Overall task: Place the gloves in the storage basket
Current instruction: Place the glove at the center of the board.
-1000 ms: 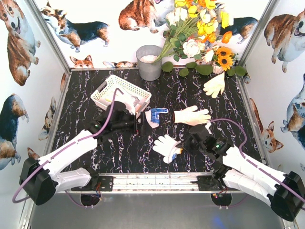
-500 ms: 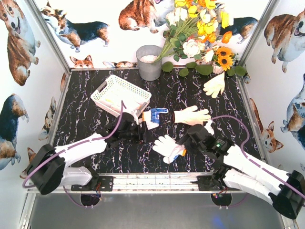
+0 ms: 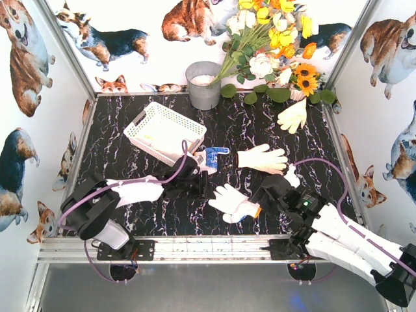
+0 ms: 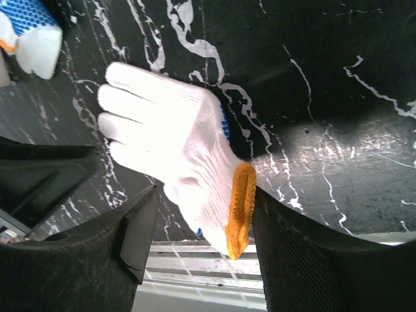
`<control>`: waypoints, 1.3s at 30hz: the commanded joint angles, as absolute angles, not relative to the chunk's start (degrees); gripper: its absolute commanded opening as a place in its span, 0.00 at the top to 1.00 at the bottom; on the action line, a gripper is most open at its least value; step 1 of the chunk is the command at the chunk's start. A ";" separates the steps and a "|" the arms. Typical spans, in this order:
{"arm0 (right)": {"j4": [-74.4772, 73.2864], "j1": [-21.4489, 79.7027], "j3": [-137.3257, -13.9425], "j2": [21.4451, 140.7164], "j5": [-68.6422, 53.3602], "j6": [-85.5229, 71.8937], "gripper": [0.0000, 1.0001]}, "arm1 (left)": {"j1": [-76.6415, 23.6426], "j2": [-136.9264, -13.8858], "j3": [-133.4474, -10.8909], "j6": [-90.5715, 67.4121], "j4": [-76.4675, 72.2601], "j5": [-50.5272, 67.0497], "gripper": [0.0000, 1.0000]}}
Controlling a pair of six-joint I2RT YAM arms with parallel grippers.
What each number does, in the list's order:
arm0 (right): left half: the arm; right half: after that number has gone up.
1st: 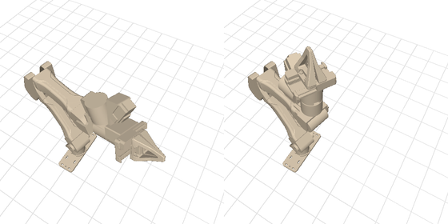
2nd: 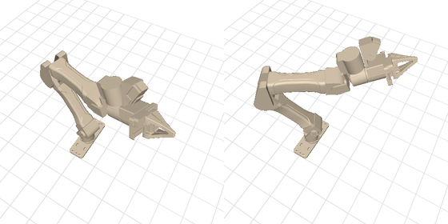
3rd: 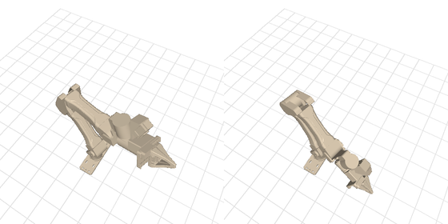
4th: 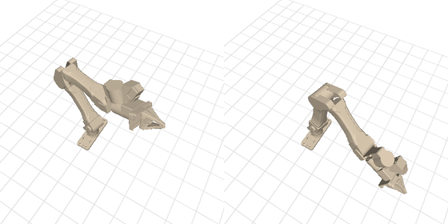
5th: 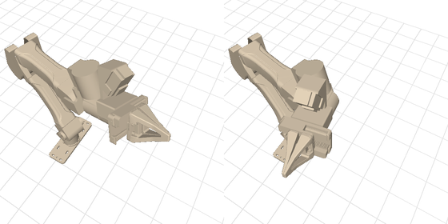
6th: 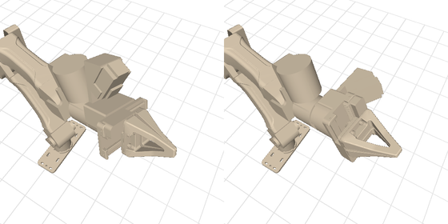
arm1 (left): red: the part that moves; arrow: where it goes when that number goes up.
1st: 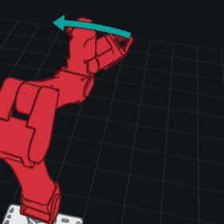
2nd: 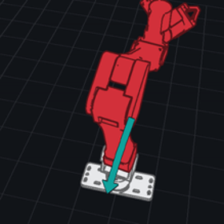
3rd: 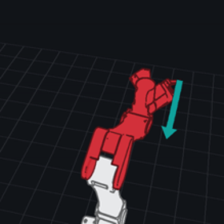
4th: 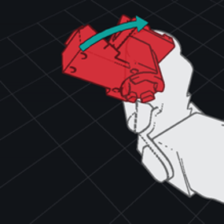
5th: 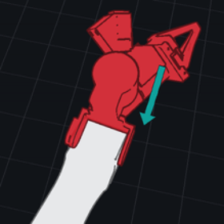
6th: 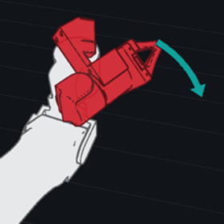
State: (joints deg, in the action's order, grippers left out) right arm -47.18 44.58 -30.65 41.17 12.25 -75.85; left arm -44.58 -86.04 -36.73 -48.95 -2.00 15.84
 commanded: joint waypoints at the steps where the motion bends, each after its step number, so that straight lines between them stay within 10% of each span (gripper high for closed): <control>1: -47.79 44.56 -31.68 42.54 13.59 -72.80 0.40 | -44.94 -88.91 -41.05 -44.83 -3.80 15.52 0.55; 19: -43.79 44.60 -29.18 43.14 6.10 -71.83 0.40 | -44.91 -97.90 -42.54 -42.86 -8.60 13.36 0.72; 26: -42.90 44.57 -29.28 45.02 2.91 -71.02 0.44 | -44.82 -100.88 -44.79 -43.59 -11.39 11.99 0.99; 39: -31.42 44.81 -26.73 48.54 -6.18 -78.54 0.64 | -42.95 -108.45 -55.85 -37.76 -8.83 14.20 1.00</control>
